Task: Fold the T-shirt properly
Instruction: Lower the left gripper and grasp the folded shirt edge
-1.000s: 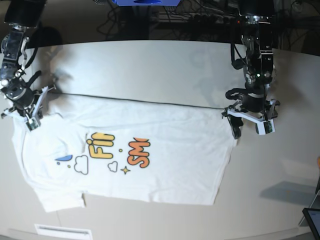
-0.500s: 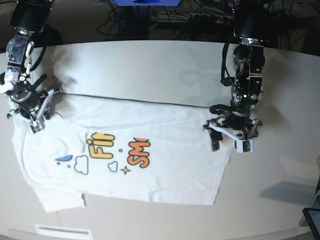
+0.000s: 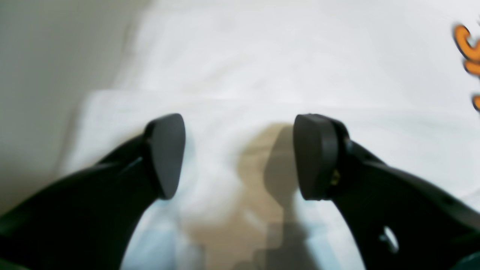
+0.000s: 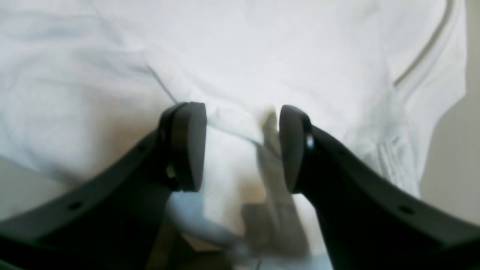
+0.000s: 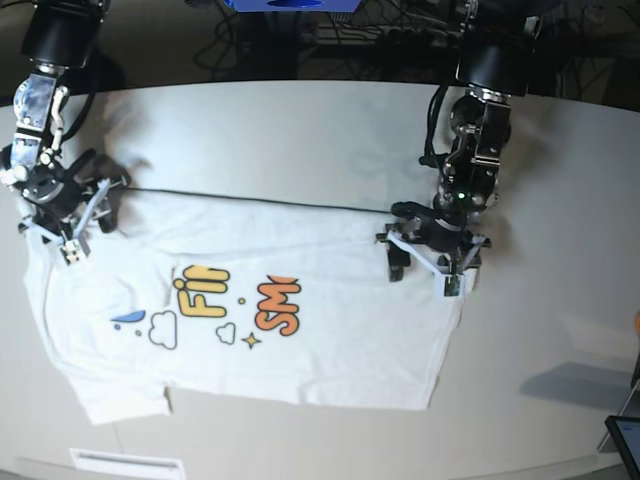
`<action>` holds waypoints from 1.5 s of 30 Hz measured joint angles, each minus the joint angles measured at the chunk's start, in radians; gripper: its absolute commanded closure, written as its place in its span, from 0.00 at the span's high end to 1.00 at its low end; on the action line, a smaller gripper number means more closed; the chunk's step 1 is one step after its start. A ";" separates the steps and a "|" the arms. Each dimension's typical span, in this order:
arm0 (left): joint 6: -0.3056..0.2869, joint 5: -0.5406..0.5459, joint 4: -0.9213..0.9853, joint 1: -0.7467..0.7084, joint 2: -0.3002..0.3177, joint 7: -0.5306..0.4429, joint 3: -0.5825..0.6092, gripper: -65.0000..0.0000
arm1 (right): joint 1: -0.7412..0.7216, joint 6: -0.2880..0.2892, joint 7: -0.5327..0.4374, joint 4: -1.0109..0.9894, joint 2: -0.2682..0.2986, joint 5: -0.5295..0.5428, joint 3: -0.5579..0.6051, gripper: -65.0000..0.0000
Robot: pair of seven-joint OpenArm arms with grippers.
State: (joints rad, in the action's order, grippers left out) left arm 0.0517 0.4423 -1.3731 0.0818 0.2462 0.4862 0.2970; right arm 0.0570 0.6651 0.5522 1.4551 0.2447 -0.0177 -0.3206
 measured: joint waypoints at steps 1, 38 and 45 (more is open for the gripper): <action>0.000 -0.002 0.004 -0.005 -0.002 -0.019 0.000 0.69 | -0.005 0.000 -0.006 -0.013 0.001 0.004 0.000 0.47; 0.074 -0.026 -0.329 -0.407 0.031 -0.051 -0.013 0.69 | 0.132 -0.076 -0.092 0.025 0.023 0.061 -0.004 0.47; 0.108 -0.020 -0.432 -0.448 0.076 0.110 -0.013 0.69 | 0.185 -0.080 -0.090 0.070 0.027 0.057 -0.005 0.47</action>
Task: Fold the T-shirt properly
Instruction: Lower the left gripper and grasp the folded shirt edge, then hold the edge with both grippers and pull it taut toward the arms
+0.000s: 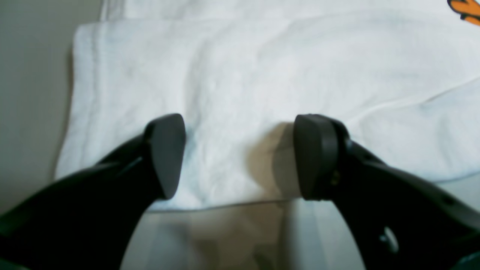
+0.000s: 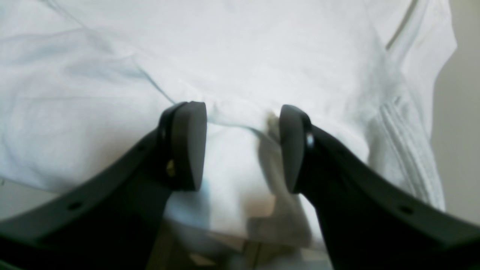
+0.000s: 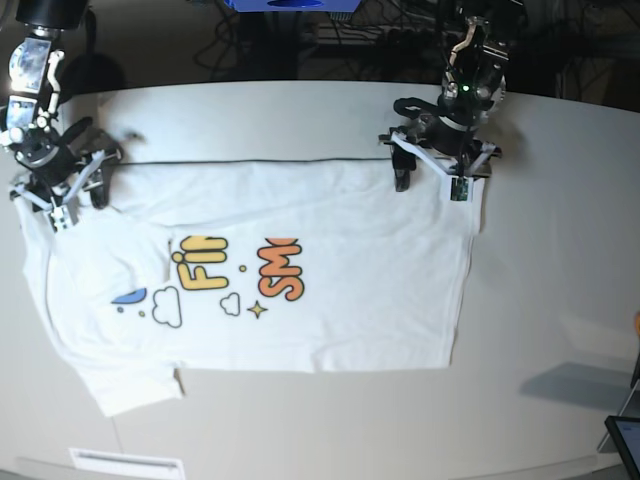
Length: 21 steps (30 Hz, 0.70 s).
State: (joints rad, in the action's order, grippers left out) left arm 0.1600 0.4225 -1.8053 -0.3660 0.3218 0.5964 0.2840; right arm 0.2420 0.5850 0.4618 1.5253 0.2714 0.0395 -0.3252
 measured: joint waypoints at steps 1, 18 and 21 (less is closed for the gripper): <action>0.002 0.000 -0.012 0.000 0.000 0.029 0.000 0.69 | 0.003 -0.002 -0.002 0.001 0.000 0.000 0.000 0.47; -0.003 0.012 -0.113 -0.121 -0.051 0.103 -0.083 0.69 | 0.129 0.004 -0.029 0.069 -0.009 0.018 -0.054 0.47; -0.005 0.014 -0.119 -0.148 -0.050 0.101 -0.109 0.69 | 0.133 0.001 -0.031 0.069 -0.007 0.022 -0.055 0.47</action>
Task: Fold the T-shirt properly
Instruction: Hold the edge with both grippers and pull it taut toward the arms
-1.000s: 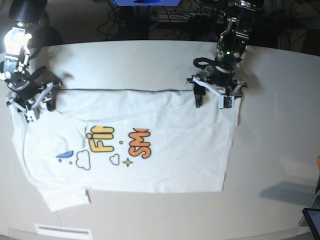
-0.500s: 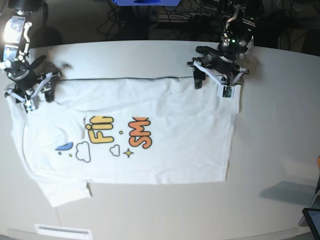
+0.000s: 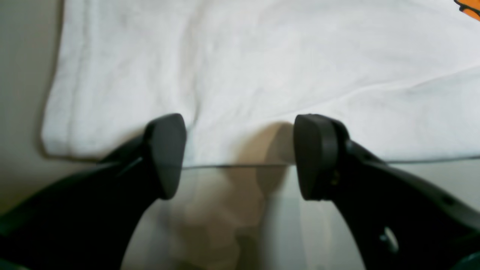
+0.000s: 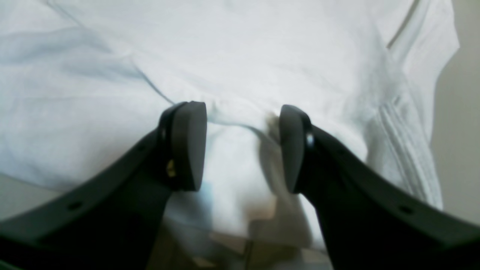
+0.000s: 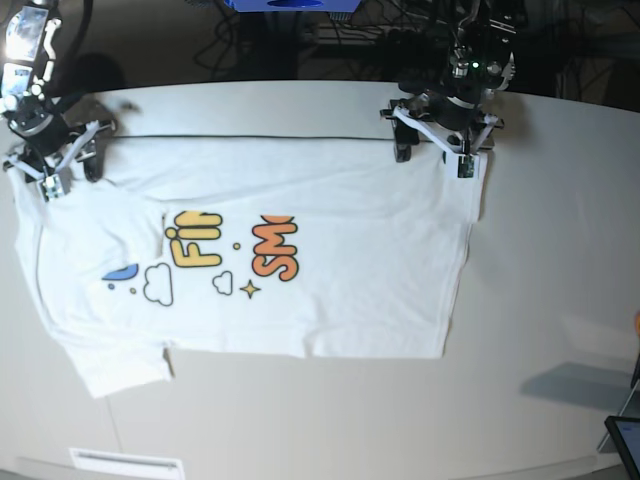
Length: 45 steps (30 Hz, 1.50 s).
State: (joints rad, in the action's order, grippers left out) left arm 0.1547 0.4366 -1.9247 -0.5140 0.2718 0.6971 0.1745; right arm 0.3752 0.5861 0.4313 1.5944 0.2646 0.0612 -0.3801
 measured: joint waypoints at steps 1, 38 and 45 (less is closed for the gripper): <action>0.003 -0.006 -0.006 -0.015 -0.001 -0.006 -0.003 0.69 | 0.000 0.000 0.000 0.000 0.000 0.000 0.000 0.47; 0.111 0.008 -0.058 0.208 -0.063 0.253 -0.126 0.44 | 0.013 -0.001 -0.005 0.003 0.003 0.007 0.000 0.47; 0.111 0.008 0.042 0.208 -0.069 0.276 -0.120 0.44 | 0.013 -0.001 -0.005 0.003 0.003 0.007 0.000 0.47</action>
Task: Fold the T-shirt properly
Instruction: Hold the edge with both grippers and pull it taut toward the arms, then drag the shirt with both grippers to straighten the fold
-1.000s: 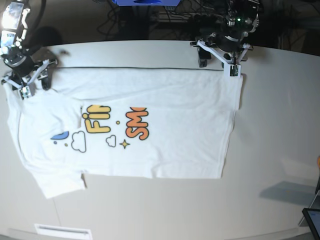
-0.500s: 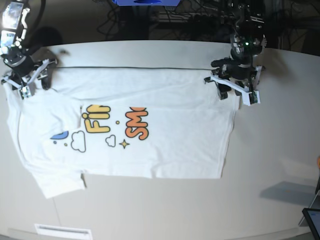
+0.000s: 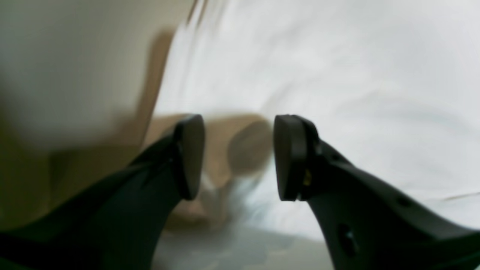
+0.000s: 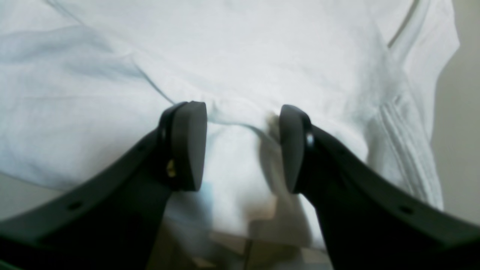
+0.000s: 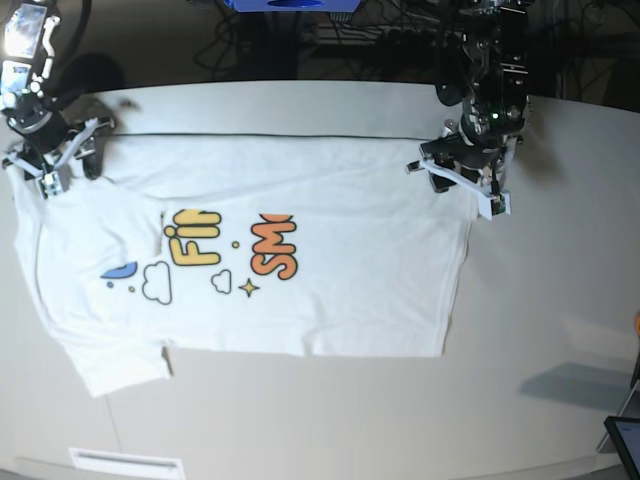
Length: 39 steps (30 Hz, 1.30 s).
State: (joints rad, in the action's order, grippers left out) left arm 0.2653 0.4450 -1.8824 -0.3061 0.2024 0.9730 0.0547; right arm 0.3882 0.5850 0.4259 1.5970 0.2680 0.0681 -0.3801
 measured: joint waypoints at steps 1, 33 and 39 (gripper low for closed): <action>0.000 0.000 0.000 -0.003 0.000 0.003 0.000 0.44 | 0.000 0.000 0.000 0.000 0.000 0.000 0.000 0.47; -0.006 -0.021 -0.113 -0.242 0.010 -0.049 -0.010 0.44 | 0.045 0.000 -0.043 0.077 -0.120 -0.210 -0.086 0.47; -0.006 -0.004 -0.111 -0.220 0.030 -0.019 -0.008 0.44 | 0.050 0.008 -0.001 0.100 -0.148 -0.210 -0.125 0.47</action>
State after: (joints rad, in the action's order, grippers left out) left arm 0.2592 0.4408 -1.9934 -0.5266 0.2321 0.9535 0.0463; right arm 0.4385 0.5926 0.4252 1.6970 0.1204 -0.1417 -0.5053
